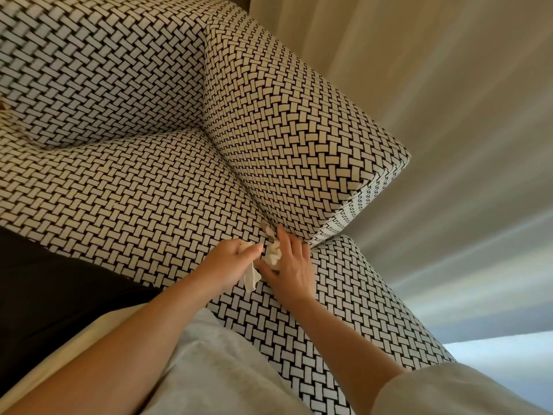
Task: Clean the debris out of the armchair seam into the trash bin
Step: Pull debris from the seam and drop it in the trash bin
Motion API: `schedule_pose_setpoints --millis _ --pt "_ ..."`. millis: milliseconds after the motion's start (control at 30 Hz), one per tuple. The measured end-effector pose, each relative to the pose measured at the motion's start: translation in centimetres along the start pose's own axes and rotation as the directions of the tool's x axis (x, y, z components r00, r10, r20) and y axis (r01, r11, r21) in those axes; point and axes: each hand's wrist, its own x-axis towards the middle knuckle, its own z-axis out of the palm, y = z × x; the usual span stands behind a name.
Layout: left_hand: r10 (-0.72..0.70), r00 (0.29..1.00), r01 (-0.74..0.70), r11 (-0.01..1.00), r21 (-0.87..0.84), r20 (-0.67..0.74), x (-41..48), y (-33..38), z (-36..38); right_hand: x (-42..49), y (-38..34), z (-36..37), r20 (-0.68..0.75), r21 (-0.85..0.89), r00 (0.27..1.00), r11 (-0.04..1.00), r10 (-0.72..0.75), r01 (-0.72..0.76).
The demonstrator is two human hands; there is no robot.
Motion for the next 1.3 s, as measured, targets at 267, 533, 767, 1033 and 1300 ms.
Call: schedule_pose_setpoints --millis 267,533,767,1033,1300 --pt "0.005 1.000 -0.005 1.000 -0.020 0.002 -0.2 0.1 -0.4 1.9 -1.6 0.3 0.111 0.118 0.994 0.993 0.000 -0.013" --pt "-0.046 0.997 0.040 0.995 -0.093 -0.065 -0.6 0.4 -1.8 4.0 -2.3 1.0 -0.105 0.293 0.992 0.952 -0.063 0.092" --pt "-0.159 0.983 0.120 0.938 -0.325 -0.094 -0.5 0.8 -2.2 4.1 -2.5 1.6 -0.243 0.183 0.948 0.950 -0.205 0.252" --pt "-0.245 0.929 0.125 0.913 -0.389 -0.278 -0.1 1.1 -3.5 5.1 -3.4 0.9 -0.137 0.209 0.989 0.974 -0.063 0.090" --pt "-0.249 0.888 -0.066 0.762 -0.644 -0.386 -1.0 -0.5 -11.2 10.6 -12.9 1.5 0.187 0.433 0.982 0.896 0.020 -0.100"
